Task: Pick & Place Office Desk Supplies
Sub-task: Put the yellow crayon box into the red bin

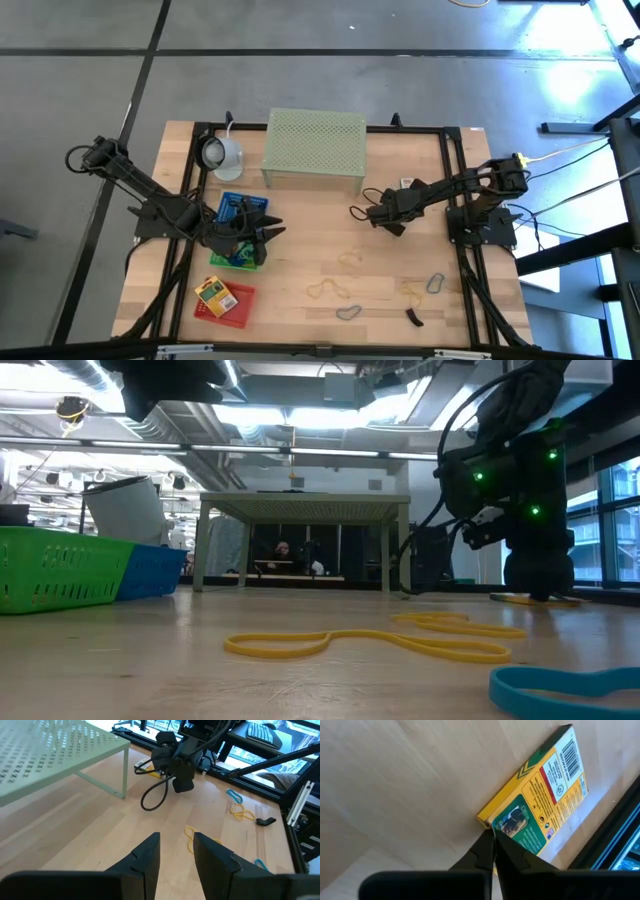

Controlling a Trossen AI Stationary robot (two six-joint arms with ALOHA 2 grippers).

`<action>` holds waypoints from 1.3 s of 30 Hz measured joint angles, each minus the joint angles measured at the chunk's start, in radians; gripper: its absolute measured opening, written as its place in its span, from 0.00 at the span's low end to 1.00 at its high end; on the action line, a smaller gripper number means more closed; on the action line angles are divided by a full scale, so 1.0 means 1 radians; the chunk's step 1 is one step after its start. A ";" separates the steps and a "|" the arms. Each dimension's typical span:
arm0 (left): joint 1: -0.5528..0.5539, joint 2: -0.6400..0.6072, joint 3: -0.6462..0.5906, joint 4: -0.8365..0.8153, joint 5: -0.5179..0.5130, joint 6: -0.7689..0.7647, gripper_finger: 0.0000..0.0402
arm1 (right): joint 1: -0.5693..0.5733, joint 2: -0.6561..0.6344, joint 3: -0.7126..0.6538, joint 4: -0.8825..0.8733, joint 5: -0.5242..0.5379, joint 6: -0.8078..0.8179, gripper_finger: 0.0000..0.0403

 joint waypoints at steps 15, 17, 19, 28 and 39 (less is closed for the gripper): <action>-0.001 0.174 0.000 0.133 0.042 0.210 0.28 | 0.165 -0.137 0.170 -0.028 -0.103 -0.101 0.02; -0.001 0.225 0.000 0.189 0.053 0.257 0.28 | 0.201 -0.155 0.208 -0.026 -0.132 -0.154 0.02; -0.001 0.270 0.000 0.263 0.062 0.312 0.28 | 0.239 -0.167 0.245 -0.020 -0.173 -0.222 0.02; 0.014 0.443 0.000 0.607 0.181 0.530 0.28 | 0.370 -0.174 0.359 0.171 -0.248 -0.467 0.02; 0.036 0.546 0.000 0.867 0.358 0.625 0.43 | 0.378 -0.174 0.396 0.392 -0.279 -0.604 0.02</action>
